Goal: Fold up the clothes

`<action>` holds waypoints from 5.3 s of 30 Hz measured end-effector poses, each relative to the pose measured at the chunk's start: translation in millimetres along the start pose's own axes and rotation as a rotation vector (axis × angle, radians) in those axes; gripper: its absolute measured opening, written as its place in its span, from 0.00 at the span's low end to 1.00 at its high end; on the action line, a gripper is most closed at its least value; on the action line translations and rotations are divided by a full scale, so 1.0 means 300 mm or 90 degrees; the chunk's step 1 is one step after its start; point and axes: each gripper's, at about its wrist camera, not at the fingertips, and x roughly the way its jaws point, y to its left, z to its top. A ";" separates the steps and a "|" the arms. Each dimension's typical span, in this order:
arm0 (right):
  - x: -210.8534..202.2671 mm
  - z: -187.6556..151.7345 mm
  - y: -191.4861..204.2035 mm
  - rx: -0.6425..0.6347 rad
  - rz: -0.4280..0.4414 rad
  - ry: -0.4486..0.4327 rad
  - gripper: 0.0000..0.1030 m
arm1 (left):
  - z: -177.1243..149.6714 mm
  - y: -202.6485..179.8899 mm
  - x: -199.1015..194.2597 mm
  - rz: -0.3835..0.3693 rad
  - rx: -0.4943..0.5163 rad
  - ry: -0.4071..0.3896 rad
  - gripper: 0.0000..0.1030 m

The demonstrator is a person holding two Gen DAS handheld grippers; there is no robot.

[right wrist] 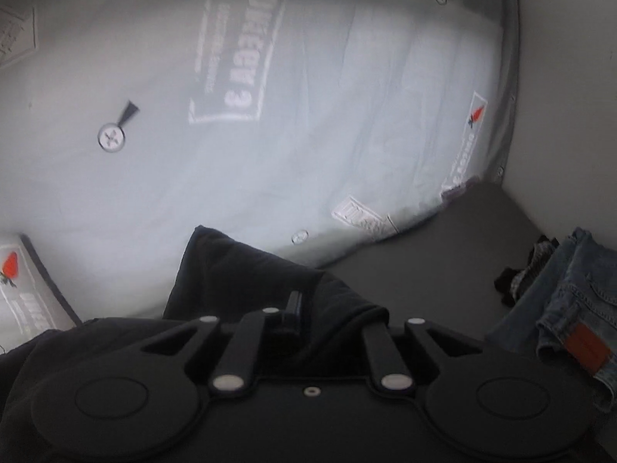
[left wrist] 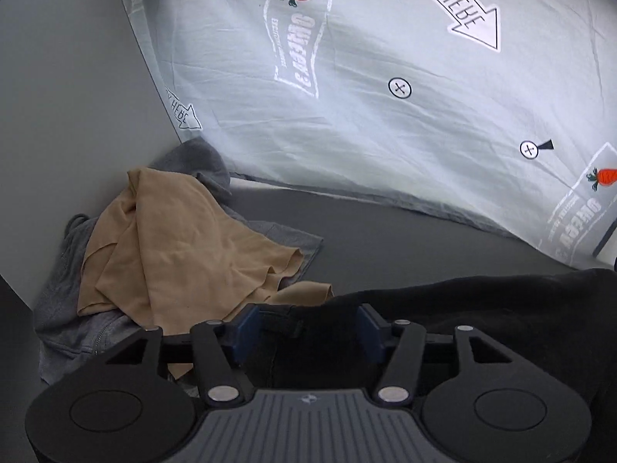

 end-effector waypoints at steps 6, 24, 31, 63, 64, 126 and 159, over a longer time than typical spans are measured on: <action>-0.083 -0.335 -0.061 -0.025 -0.016 0.081 0.60 | -0.210 0.107 -0.075 0.009 0.005 0.028 0.91; -0.484 -0.678 0.081 -0.178 0.126 0.137 0.74 | -0.601 0.235 -0.012 0.005 -0.147 0.106 0.36; -0.564 -0.720 0.108 -0.195 0.124 0.132 0.74 | -0.556 0.326 -0.135 0.028 -0.198 0.061 0.15; -0.559 -0.671 0.103 -0.125 0.170 0.080 0.90 | -0.467 0.230 -0.241 -0.018 0.038 -0.007 0.99; -0.534 -0.653 0.076 -0.116 0.154 0.078 0.90 | -0.450 0.202 -0.224 -0.019 0.054 -0.011 0.99; 0.322 -0.080 -0.458 0.371 0.094 -0.071 0.08 | -0.398 -0.802 0.224 -0.266 0.242 0.094 1.00; 0.266 -0.021 -0.621 0.345 0.187 -0.189 0.12 | -0.425 -0.796 0.214 -0.280 0.236 0.037 1.00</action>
